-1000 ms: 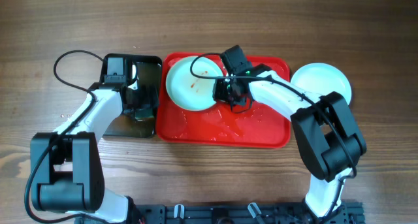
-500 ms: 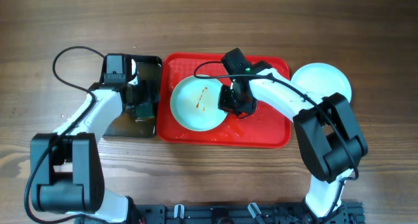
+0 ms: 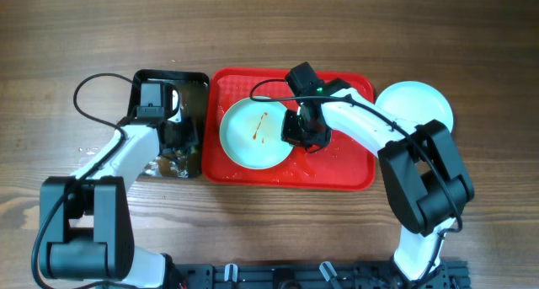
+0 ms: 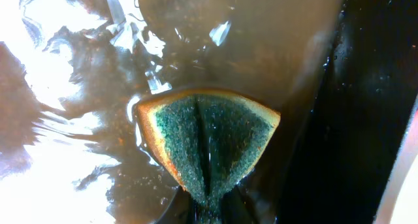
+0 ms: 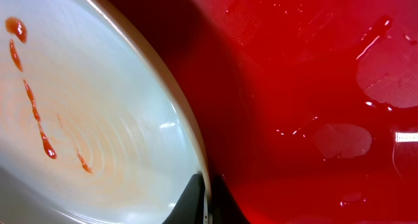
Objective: Clean dirty plates on tray and stack at the side
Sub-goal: 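Grasp the last plate with the right gripper and pull it toward center, then lift the sponge with the left gripper and scrub the last plate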
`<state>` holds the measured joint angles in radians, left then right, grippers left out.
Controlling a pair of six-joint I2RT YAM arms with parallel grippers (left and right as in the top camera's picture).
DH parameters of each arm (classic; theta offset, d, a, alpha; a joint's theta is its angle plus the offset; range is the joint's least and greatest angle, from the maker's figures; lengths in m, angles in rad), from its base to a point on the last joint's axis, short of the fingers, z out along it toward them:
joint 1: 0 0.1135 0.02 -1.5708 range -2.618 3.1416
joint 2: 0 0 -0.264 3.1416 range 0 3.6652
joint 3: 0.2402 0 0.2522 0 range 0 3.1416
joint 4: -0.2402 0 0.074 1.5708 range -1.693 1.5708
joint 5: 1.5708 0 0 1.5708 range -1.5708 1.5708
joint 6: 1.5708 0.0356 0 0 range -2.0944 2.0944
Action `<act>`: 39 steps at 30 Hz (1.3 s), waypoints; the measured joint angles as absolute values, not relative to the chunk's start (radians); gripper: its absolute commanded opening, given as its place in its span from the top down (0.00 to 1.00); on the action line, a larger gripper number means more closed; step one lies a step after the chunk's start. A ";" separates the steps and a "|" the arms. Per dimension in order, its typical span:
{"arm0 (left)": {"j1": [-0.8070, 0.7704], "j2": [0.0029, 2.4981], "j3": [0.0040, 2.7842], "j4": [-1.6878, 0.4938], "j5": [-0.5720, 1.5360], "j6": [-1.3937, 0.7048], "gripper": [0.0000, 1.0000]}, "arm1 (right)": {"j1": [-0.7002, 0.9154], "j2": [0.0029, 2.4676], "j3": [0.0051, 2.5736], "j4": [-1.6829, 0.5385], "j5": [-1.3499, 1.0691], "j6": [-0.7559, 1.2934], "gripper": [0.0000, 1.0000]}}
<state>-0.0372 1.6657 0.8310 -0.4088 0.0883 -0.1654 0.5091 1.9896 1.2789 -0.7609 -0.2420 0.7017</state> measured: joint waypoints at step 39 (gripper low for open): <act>-0.038 1.242 0.812 -0.133 0.051 -0.154 0.96 | 0.509 1.988 1.279 -0.767 -0.242 0.687 0.96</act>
<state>-0.0376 1.2415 0.8124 -0.1329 0.0505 -0.1535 0.5091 1.9877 1.2789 -0.7670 -0.2420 0.6868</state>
